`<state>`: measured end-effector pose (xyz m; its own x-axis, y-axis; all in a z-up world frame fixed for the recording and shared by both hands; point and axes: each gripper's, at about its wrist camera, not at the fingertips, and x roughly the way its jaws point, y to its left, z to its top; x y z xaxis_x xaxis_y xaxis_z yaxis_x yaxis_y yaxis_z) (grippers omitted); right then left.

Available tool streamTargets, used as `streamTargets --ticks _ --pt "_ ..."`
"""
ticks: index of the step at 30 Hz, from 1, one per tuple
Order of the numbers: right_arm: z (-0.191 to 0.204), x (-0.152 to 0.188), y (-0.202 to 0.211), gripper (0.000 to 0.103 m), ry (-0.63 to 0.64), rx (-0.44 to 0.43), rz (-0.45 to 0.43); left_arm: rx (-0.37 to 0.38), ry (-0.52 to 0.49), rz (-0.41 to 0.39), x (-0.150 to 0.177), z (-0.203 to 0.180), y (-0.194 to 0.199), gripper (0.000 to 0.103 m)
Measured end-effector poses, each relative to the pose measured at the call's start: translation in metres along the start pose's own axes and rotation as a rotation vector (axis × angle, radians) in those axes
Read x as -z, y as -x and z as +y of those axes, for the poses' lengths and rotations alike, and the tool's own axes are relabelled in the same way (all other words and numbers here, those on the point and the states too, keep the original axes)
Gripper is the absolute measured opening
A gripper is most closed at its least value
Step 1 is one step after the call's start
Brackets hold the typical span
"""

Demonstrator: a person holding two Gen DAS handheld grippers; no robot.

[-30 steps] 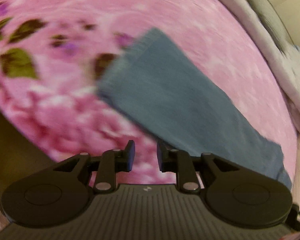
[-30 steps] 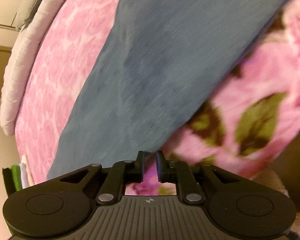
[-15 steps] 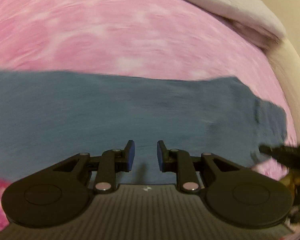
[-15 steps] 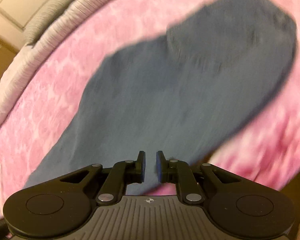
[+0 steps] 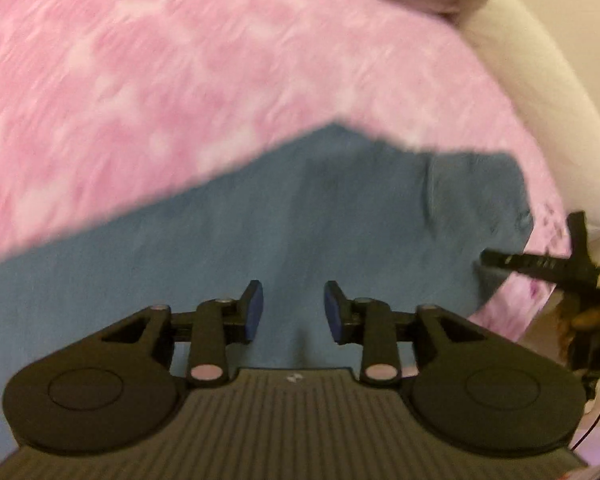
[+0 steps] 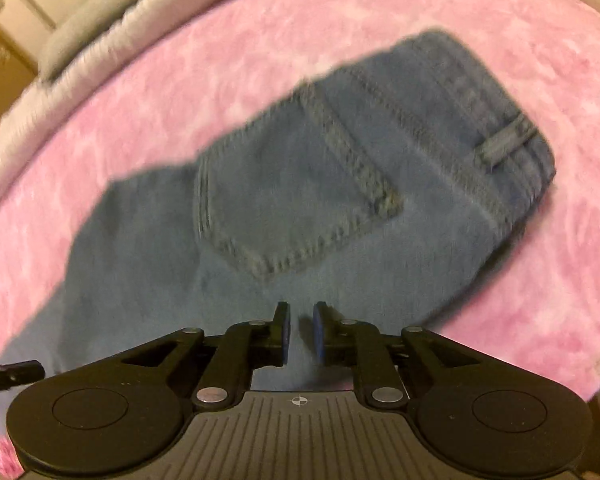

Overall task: Fold clothes
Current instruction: 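Grasp the jeans waistband with the right gripper, then pull the waistband with the right gripper to align the folded jeans, then release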

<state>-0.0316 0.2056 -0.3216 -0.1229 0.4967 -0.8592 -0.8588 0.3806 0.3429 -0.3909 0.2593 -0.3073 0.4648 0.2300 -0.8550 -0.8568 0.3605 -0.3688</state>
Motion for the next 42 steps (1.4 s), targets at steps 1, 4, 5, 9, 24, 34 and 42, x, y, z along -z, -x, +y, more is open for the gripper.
streamTargets --ticks 1,4,5,9,24,34,42 --pt "0.0 -0.005 0.001 0.025 -0.005 -0.004 -0.016 0.01 -0.005 -0.002 -0.013 0.001 -0.008 0.031" --pt "-0.005 -0.03 -0.011 0.052 -0.014 0.013 -0.071 0.042 -0.021 -0.006 -0.054 0.005 -0.034 0.031" --pt "-0.007 -0.039 -0.013 0.052 -0.011 0.029 -0.089 0.057 -0.025 -0.003 -0.065 0.006 -0.042 0.031" --pt "-0.03 -0.078 -0.009 0.052 -0.002 0.121 -0.196 0.118 -0.027 0.025 -0.105 0.01 -0.073 0.031" --pt "-0.133 -0.158 -0.029 0.052 -0.291 -0.227 -0.088 0.285 0.101 0.172 -0.129 0.032 -0.132 0.034" --pt "-0.134 -0.172 -0.028 0.02 -0.175 -0.261 -0.043 0.37 0.012 0.187 -0.124 0.018 -0.136 0.008" --pt "-0.1 -0.148 -0.013 0.012 0.036 0.073 -0.133 0.224 -0.054 -0.015 -0.109 0.012 -0.127 0.002"
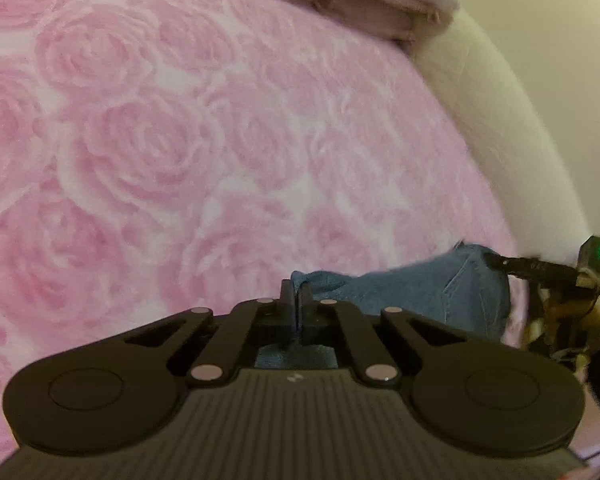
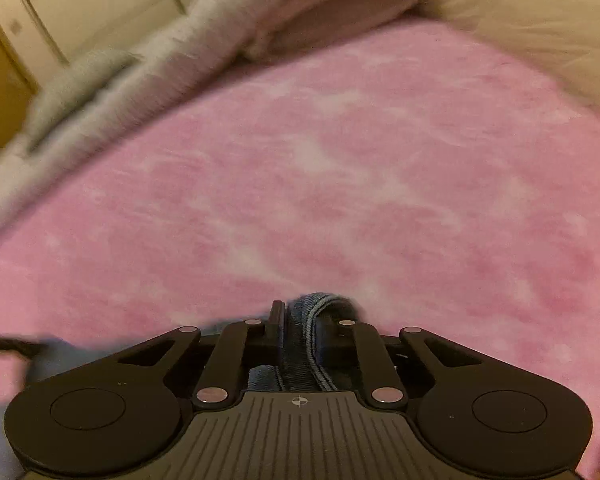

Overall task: Fold clothes
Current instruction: 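Pull the waistband with the right gripper to align the folded jeans, then release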

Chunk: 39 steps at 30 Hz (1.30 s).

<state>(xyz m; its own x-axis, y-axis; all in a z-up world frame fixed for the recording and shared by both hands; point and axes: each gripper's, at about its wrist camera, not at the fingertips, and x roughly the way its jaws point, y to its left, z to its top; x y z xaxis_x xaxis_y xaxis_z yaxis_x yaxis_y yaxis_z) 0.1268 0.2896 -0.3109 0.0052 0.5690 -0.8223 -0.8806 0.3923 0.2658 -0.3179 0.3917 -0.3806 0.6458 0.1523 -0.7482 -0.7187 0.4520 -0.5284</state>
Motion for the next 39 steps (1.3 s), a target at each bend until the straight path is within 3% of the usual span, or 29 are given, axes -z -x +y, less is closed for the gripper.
streamTargets --ticks 4,8,12,13,16,19,21,23,27,29,32,35,39 --pt "-0.005 0.017 -0.011 0.017 -0.035 0.035 -0.053 -0.106 -0.125 -0.022 0.004 -0.009 -0.024 0.003" --pt "0.004 0.001 -0.012 0.025 -0.021 0.065 -0.078 -0.181 -0.05 -0.146 -0.01 0.0 0.011 0.008" --pt "0.009 -0.001 0.017 0.027 0.012 0.258 -0.211 -0.236 0.005 -0.227 -0.001 0.01 0.067 0.009" --pt "0.008 0.002 0.029 0.027 -0.015 0.253 -0.236 -0.235 -0.007 -0.227 0.004 0.009 0.079 0.009" --pt "0.011 0.023 0.058 0.027 -0.099 0.081 -0.248 -0.224 -0.076 -0.179 0.04 -0.005 0.096 0.009" --pt "0.03 0.059 0.058 0.027 -0.052 -0.029 -0.158 -0.209 -0.111 -0.102 0.075 -0.015 0.087 0.009" --pt "0.038 0.084 0.043 0.027 -0.005 -0.054 -0.059 -0.283 -0.156 -0.038 0.096 -0.016 0.061 0.012" --pt "0.038 0.103 0.024 0.026 0.056 0.032 0.009 -0.403 -0.22 -0.057 0.111 -0.013 0.053 0.007" --pt "0.021 0.109 0.041 0.024 0.016 0.089 -0.05 -0.58 -0.096 -0.129 0.123 0.012 0.102 0.007" --pt "0.015 0.109 0.058 0.024 -0.023 0.115 -0.086 -0.605 0.023 -0.137 0.134 0.032 0.139 0.007" --pt "0.013 0.115 0.081 0.024 -0.105 0.073 -0.114 -0.559 0.05 -0.175 0.152 0.033 0.18 0.007" --pt "0.031 0.129 0.083 0.024 -0.164 -0.031 -0.08 -0.468 0.017 -0.18 0.172 0.027 0.185 0.007" --pt "0.009 0.166 0.079 0.024 -0.498 -0.126 -0.131 -0.29 0.065 -0.183 0.201 0.038 0.177 0.008"
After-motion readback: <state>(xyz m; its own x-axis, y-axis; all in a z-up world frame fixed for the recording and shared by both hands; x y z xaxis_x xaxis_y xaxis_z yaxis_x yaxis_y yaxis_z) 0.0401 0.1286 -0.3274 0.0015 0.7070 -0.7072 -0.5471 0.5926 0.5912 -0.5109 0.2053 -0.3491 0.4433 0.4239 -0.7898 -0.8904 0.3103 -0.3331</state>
